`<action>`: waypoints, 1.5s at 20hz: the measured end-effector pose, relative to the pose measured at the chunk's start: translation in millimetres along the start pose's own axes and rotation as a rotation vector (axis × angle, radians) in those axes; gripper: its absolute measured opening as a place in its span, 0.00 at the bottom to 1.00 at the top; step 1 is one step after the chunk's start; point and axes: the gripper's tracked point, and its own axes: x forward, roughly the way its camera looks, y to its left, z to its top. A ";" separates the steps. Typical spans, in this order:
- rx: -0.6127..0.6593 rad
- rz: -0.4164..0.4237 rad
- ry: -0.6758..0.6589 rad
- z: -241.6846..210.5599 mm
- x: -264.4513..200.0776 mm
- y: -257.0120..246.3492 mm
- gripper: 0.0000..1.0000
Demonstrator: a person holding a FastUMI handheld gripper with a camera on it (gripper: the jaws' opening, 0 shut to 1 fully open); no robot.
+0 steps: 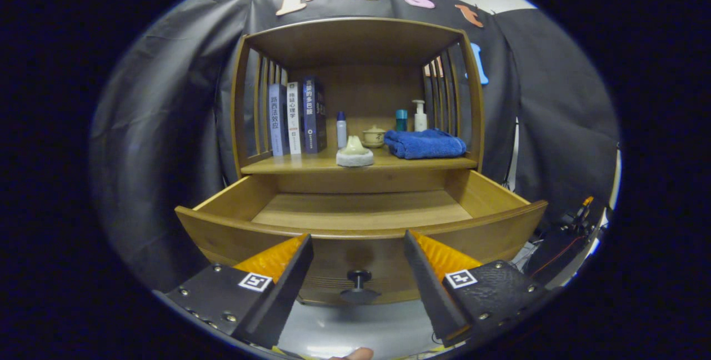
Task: Pull open the drawer, take out the items inside it, and place them on the countertop above the cabinet.
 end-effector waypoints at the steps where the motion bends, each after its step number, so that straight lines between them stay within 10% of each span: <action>1: 0.003 0.003 0.005 -1.0 2.7 1.2 0.97; 30: 0.034 -0.004 0.009 1.3 15.8 -9.0 0.96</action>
